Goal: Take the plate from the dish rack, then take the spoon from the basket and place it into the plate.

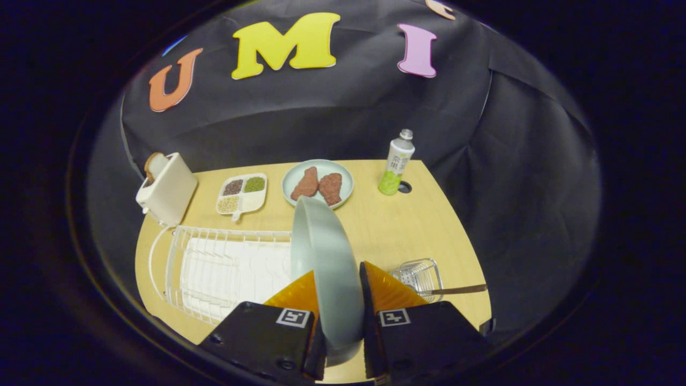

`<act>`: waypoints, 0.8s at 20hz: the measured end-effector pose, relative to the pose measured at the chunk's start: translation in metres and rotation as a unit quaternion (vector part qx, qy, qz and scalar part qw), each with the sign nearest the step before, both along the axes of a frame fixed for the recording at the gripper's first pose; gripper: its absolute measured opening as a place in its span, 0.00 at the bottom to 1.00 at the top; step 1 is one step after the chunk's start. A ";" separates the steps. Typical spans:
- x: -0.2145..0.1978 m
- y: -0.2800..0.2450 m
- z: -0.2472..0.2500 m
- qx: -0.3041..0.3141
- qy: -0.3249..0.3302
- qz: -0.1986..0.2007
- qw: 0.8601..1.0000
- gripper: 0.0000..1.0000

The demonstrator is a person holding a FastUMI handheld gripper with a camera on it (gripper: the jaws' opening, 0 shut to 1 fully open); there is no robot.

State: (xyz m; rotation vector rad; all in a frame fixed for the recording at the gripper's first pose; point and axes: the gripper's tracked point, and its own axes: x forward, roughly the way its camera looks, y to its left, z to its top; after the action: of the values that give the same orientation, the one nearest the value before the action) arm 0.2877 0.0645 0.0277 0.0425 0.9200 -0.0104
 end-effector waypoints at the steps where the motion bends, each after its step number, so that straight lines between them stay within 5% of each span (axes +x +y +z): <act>1: -0.012 0.007 0.002 0.022 -0.004 0.011 1.000 0.33; 6: -0.082 0.028 -0.013 0.138 0.008 0.063 0.988 0.33; 16: -0.195 0.040 -0.128 0.266 0.070 0.082 0.958 0.33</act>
State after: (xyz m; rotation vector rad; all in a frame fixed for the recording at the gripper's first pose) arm 0.0925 0.1042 -0.1001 0.4714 1.0448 0.3946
